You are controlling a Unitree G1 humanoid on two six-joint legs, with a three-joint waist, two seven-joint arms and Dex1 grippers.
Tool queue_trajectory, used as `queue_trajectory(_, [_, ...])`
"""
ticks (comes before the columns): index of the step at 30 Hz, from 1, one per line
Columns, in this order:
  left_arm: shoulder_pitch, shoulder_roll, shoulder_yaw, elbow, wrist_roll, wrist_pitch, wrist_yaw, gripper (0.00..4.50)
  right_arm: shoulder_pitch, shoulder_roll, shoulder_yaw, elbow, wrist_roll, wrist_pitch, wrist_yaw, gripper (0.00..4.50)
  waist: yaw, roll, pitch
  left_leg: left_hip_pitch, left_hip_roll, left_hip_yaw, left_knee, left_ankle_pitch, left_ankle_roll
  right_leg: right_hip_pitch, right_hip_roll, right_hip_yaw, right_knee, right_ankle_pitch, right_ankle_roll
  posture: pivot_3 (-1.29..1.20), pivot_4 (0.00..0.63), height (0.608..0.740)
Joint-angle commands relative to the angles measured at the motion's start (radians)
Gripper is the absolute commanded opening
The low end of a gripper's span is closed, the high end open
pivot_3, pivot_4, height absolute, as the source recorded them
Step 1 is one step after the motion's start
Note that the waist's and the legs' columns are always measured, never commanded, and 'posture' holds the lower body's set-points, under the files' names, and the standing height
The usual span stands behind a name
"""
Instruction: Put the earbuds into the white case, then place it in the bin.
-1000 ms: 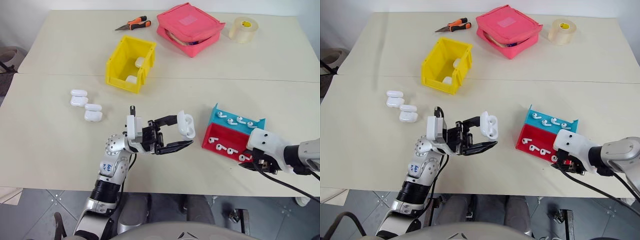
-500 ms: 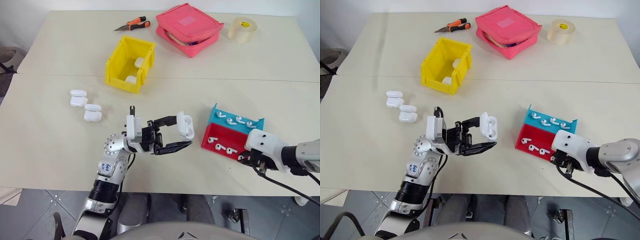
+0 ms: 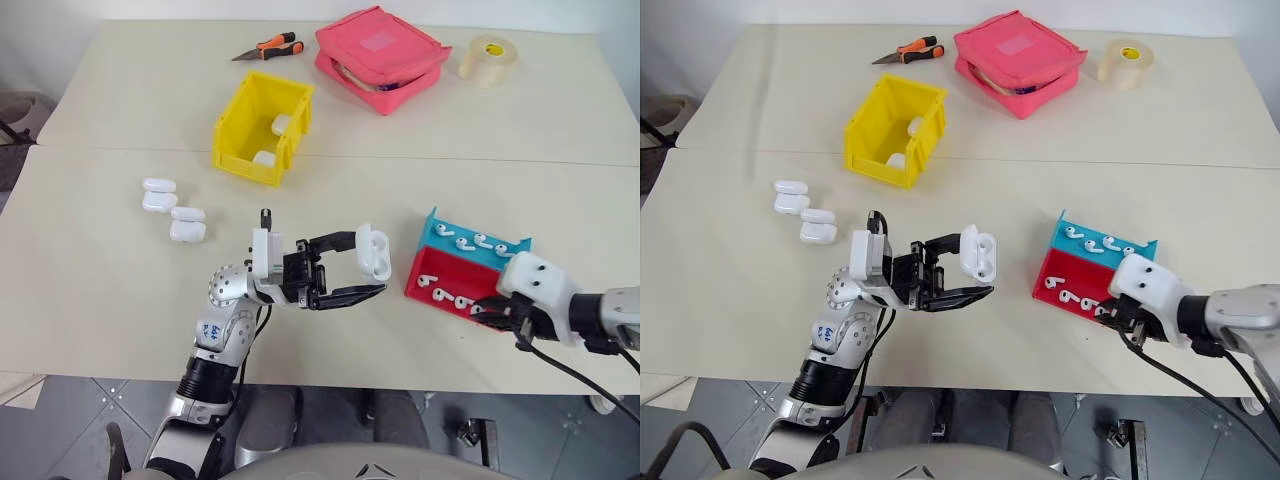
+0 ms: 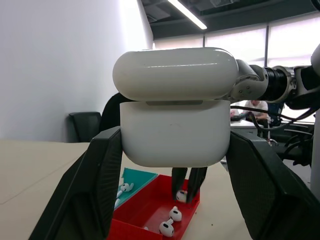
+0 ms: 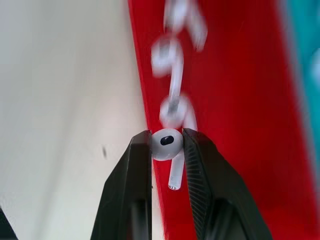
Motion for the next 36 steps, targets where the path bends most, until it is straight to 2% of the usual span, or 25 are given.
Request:
queue_trajectory(1, [-0.034,0.012,0.015,0.027,-0.023,0.009,-0.03,2.76,0.025,0.129,-0.155,-0.061,0.148,-0.101,0.065,0.74,0.002,0.0,0.0,0.0,0.0,0.0,0.0,0.0,0.0,0.001,0.0,-0.002,0.0,0.0,0.0,0.0,0.15,0.74])
queue_trajectory(3, [-0.047,0.023,0.022,0.044,-0.027,0.018,-0.043,2.76,0.017,0.204,-0.183,-0.084,0.215,-0.125,0.049,0.74,-0.001,0.0,0.0,0.0,0.0,0.0,0.0,0.0,0.0,0.002,0.0,-0.002,0.0,0.0,0.0,0.0,0.15,0.74])
queue_trajectory(7, [-0.083,0.025,0.027,0.074,-0.045,0.039,-0.082,2.76,-0.08,0.446,-0.141,-0.13,0.418,-0.159,-0.128,0.74,-0.007,-0.001,0.0,0.002,0.002,-0.002,0.0,0.0,-0.001,0.003,0.001,-0.002,0.0,0.0,0.0,0.0,0.15,0.74])
queue_trajectory(10, [-0.094,0.035,0.041,0.075,-0.063,0.062,-0.102,2.76,-0.137,0.562,-0.06,-0.169,0.465,-0.182,-0.221,0.74,-0.017,0.0,0.0,0.003,0.001,-0.003,0.0,0.0,-0.001,0.003,0.001,-0.001,0.0,0.0,0.0,0.0,0.15,0.74])
queue_trajectory(15, [-0.11,0.046,0.048,0.071,-0.074,0.093,-0.118,2.76,-0.2,0.682,0.087,-0.174,0.477,-0.215,-0.308,0.74,-0.026,0.0,0.0,0.003,0.001,-0.004,0.0,0.0,-0.001,0.003,0.001,-0.001,0.0,0.0,0.0,0.0,0.15,0.74])
queue_trajectory(22, [-0.101,0.068,0.054,0.059,-0.074,0.128,-0.129,2.76,-0.266,0.75,0.194,-0.121,0.473,-0.256,-0.325,0.74,-0.028,0.0,-0.001,0.002,0.001,-0.004,-0.001,0.0,-0.001,0.002,0.001,-0.001,0.001,0.0,-0.001,0.0,0.15,0.74])
queue_trajectory(36, [-0.097,0.042,0.06,0.061,-0.067,0.121,-0.114,2.76,-0.262,0.765,0.311,0.031,0.367,-0.366,-0.243,0.74,-0.029,0.0,-0.001,0.002,0.0,-0.002,-0.001,0.0,-0.001,0.001,0.001,-0.001,0.002,0.0,-0.001,0.0,0.15,0.74])
